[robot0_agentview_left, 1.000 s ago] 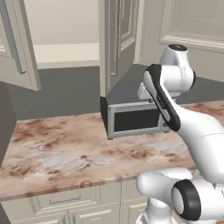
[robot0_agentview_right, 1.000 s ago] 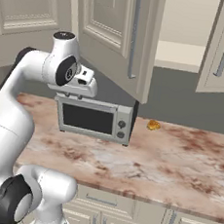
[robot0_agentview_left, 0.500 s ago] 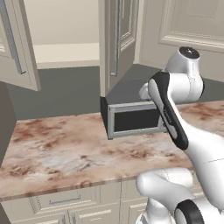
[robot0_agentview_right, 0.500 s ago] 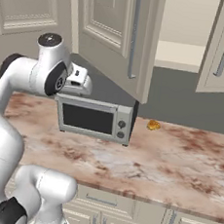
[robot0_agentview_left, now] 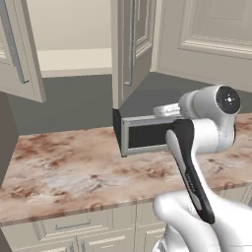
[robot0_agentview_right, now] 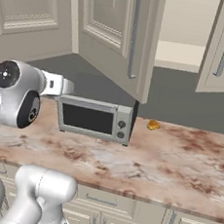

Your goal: Close all open cabinet doors.

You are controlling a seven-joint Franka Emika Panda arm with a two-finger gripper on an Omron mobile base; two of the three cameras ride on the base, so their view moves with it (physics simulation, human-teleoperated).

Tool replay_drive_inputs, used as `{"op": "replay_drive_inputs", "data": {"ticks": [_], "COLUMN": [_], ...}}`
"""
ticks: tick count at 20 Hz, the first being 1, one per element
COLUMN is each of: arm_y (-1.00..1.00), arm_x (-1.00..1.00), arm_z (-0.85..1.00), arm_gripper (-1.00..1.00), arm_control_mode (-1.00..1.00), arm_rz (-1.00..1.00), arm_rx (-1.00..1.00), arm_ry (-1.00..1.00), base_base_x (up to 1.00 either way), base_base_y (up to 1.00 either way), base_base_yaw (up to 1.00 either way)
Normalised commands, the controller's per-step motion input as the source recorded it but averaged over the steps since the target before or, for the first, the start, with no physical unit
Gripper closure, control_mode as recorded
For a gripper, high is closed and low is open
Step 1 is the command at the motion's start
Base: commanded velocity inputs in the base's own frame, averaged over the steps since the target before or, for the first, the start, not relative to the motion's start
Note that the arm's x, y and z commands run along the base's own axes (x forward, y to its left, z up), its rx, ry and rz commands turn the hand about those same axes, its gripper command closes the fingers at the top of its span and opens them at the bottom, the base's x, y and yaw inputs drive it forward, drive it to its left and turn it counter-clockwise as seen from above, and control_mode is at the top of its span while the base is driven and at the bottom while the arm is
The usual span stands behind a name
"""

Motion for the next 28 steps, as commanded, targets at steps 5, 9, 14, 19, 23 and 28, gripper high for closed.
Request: {"op": "replay_drive_inputs", "data": {"ticks": [5, 9, 14, 19, 23, 28], "arm_y": [0.27, 0.17, 0.06, 0.23, 0.40, 0.13], "arm_x": [-0.41, -0.50, -0.43, -0.09, 0.03, 0.18], "arm_z": [0.54, 0.53, 0.64, 0.51, 0.04, -0.02], "arm_gripper": [-1.00, -1.00, -1.00, -1.00, -1.00, -1.00], "arm_control_mode": [-1.00, -1.00, -1.00, -1.00, -1.00, -1.00], "arm_rz": [0.01, 0.03, 0.04, 0.01, 0.00, 0.06], "arm_rx": [0.05, 0.14, 0.15, 0.01, -0.06, 0.00], "arm_ry": [-0.44, -0.45, -0.43, -0.20, -0.20, -0.25], "base_base_x": [0.00, 0.00, 0.00, 0.00, 0.00, 0.00], "base_base_y": [0.00, 0.00, 0.00, 0.00, 0.00, 0.00], "base_base_yaw": [0.00, 0.00, 0.00, 0.00, 0.00, 0.00]}}
